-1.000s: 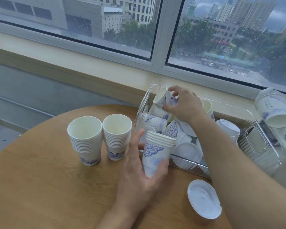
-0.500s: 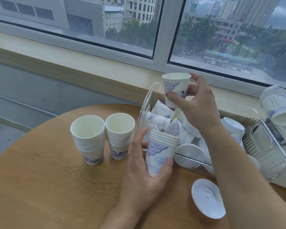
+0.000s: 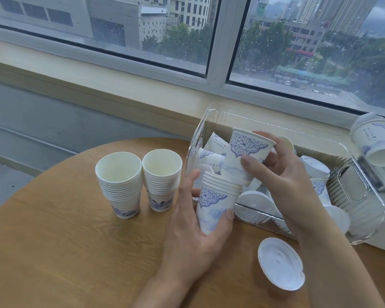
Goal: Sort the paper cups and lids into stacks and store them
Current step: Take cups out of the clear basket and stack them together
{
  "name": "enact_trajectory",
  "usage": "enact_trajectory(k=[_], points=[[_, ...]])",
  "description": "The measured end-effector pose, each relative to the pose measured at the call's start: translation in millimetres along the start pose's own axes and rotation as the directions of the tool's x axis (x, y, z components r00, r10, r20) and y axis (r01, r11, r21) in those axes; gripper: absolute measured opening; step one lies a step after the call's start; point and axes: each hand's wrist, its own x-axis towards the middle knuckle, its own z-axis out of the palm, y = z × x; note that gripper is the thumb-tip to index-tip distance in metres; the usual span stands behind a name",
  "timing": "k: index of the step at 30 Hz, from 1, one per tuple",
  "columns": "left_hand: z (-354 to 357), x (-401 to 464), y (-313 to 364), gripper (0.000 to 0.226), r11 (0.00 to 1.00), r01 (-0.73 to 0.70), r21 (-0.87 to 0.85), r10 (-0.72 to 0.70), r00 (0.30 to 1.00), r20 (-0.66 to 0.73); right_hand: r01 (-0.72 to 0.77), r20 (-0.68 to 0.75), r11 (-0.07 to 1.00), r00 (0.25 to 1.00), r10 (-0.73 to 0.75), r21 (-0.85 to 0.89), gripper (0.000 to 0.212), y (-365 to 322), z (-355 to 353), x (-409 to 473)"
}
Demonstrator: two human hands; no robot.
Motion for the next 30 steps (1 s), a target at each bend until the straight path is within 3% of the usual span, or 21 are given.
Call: enact_trajectory(k=[16, 21, 27, 30], points=[[0, -1, 0, 0.084, 1.000, -0.014, 0.024, 0.014, 1.000, 0.011, -0.005, -0.033, 0.998, 0.999, 0.003, -0.066, 0.071, 6, -8, 2], [1, -1, -1, 0.084, 0.999, -0.024, 0.036, 0.023, 0.999, 0.031, -0.007, 0.026, 0.999, 1.000, 0.008, -0.041, 0.066, 8, -7, 2], [0, -1, -2, 0.083, 1.000, -0.023, 0.011, 0.022, 0.999, 0.035, -0.078, 0.201, 0.987, 0.974, 0.105, -0.141, 0.057, 12, -9, 0], [0, -1, -2, 0.082, 1.000, -0.023, 0.000, 0.023, 0.999, 0.042, -0.082, 0.224, 0.982, 0.967, 0.120, -0.169, 0.049, 10, -11, -1]])
